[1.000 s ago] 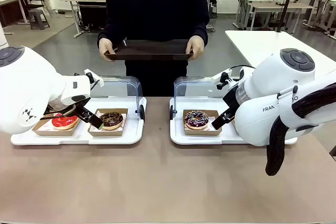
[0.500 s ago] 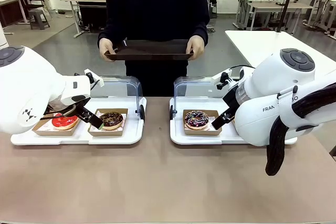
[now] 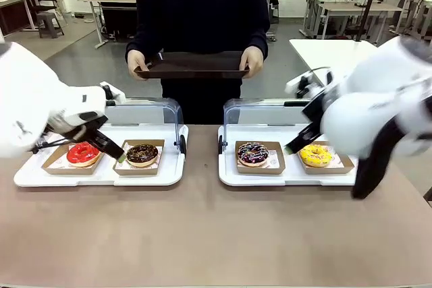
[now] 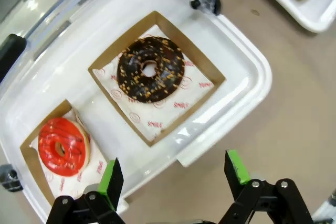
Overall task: Provide the desired donut to the person.
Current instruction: Pick up and lift the Paper togo box containing the Donut pointed at by the person.
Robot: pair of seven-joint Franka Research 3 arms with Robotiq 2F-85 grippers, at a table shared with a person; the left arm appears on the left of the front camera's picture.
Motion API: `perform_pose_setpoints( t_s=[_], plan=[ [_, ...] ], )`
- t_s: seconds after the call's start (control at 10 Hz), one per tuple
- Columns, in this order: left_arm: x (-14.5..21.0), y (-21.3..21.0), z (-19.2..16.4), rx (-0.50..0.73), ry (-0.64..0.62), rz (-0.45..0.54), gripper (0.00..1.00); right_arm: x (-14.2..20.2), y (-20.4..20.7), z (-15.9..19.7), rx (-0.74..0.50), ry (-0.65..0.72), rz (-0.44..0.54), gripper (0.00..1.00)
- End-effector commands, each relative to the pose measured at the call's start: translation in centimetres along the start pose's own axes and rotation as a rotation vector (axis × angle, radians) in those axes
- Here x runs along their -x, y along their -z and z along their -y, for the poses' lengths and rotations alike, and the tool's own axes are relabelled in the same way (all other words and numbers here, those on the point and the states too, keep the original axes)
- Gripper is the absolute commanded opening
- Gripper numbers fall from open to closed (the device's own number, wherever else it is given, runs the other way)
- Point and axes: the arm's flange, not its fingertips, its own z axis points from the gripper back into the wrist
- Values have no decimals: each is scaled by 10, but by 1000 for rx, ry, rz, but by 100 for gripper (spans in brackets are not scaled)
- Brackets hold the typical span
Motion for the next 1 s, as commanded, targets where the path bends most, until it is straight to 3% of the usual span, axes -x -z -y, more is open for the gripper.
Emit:
perform_pose_setpoints(
  t_s=[0.0, 0.2, 0.5, 0.9],
  plan=[
    [18, -52, -35, 153, 39, -31, 100, 27, -59, 62, -137, -114, 12, 100],
    [37, -81, -61, 254, 74, -6, 100, 45, -79, 100, -222, -167, 135, 100],
    [65, -118, -91, 322, 66, 148, 100, 67, -96, 123, -262, -164, 266, 100],
    [75, -141, -106, 271, 48, 195, 100, 75, -130, 133, -251, -151, 351, 100]
  ],
)
